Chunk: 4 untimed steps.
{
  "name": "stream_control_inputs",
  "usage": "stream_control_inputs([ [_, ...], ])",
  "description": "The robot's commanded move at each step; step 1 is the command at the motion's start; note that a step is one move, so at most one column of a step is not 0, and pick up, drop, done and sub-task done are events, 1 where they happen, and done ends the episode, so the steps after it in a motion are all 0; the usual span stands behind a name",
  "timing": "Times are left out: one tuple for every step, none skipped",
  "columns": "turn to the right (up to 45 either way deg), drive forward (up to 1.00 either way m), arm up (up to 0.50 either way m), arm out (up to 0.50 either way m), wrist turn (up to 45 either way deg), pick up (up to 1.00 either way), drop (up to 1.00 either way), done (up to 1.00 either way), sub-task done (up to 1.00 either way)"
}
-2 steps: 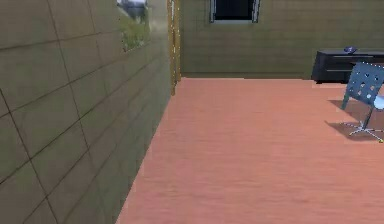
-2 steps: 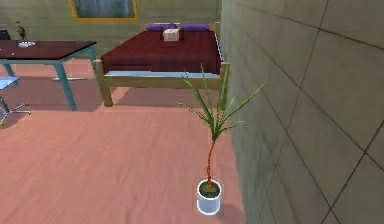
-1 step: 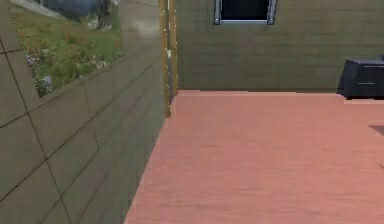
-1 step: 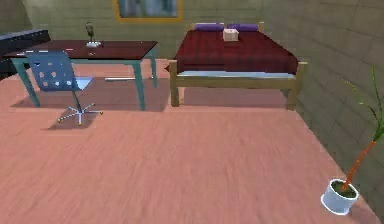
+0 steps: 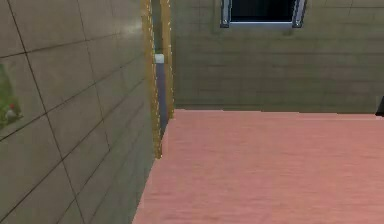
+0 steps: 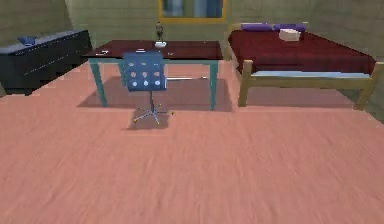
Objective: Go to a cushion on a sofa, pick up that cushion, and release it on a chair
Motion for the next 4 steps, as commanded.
stream_control_inputs([
  [0.0, 1.0, 0.0, 0.0, 0.0, 0.0, 0.0, 0.0, 0.0],
  [0.0, 0.8, 0.0, 0.0, 0.0, 0.0, 0.0, 0.0, 0.0],
  [-12.0, 0.0, 0.0, 0.0, 0.0, 0.0, 0.0, 0.0, 0.0],
  [0.0, 0.7, 0.0, 0.0, 0.0, 0.0, 0.0, 0.0, 0.0],
])
